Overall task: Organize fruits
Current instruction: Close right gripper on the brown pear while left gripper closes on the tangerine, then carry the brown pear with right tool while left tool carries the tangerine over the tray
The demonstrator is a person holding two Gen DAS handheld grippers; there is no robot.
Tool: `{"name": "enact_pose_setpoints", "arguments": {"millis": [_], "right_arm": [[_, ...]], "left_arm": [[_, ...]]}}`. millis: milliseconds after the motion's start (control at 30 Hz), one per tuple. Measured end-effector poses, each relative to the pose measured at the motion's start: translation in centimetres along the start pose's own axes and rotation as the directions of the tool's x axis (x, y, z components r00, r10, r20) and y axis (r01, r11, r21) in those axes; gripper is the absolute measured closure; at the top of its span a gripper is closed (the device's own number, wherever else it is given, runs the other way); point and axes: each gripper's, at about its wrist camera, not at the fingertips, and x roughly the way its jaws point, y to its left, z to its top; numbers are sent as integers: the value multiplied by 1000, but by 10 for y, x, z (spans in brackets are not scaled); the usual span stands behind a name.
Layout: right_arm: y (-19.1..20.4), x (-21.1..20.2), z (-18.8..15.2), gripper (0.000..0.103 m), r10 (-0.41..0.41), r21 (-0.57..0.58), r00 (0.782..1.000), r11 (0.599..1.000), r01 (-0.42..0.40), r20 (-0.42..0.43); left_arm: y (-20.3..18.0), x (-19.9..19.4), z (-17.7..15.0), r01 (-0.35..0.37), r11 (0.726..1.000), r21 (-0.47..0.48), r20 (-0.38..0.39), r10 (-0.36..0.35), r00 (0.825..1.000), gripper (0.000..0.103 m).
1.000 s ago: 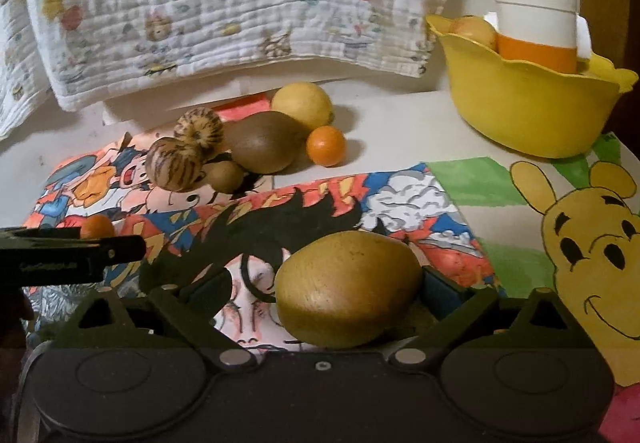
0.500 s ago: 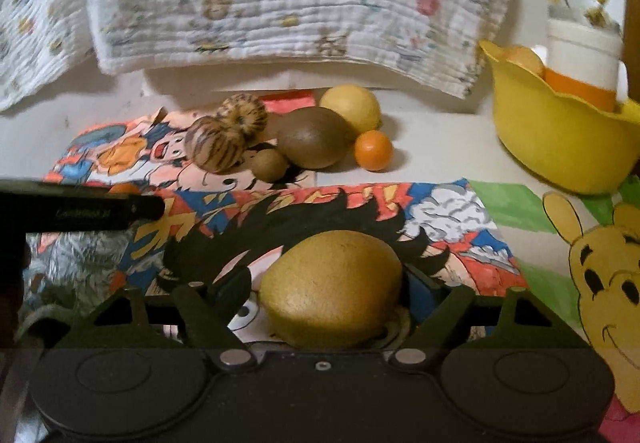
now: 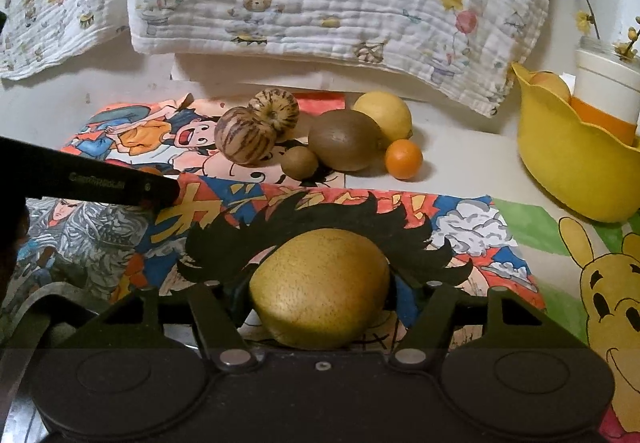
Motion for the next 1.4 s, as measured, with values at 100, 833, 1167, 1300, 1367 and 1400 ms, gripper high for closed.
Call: {"name": "enact_pose_setpoints", "arguments": {"millis": [100, 833, 1167, 1300, 1367, 1400], "right_arm": [[-2, -5, 1, 35, 20, 12, 1000, 1000, -20, 7], [15, -99, -40, 36, 264, 24, 964, 964, -264, 10], [27, -128, -66, 36, 289, 22, 957, 957, -289, -18], [30, -128, -74, 36, 293, 31, 955, 956, -292, -41], [31, -127, -76, 36, 290, 33, 956, 957, -288, -44], [31, -126, -77, 36, 287, 34, 957, 958, -286, -45]], "left_arm": [[-3, -10, -1, 23, 1000, -5, -8, -23, 1000, 68], [-22, -99, -49, 92, 996, -22, -43, -92, 995, 68], [-27, -126, -85, 121, 991, -52, -86, -125, 988, 68], [-28, -131, -92, 100, 994, -33, -95, -102, 990, 68], [-29, -131, -94, 90, 996, -29, -100, -93, 991, 68], [-29, -131, -95, 82, 996, -22, -101, -83, 991, 67]]}}
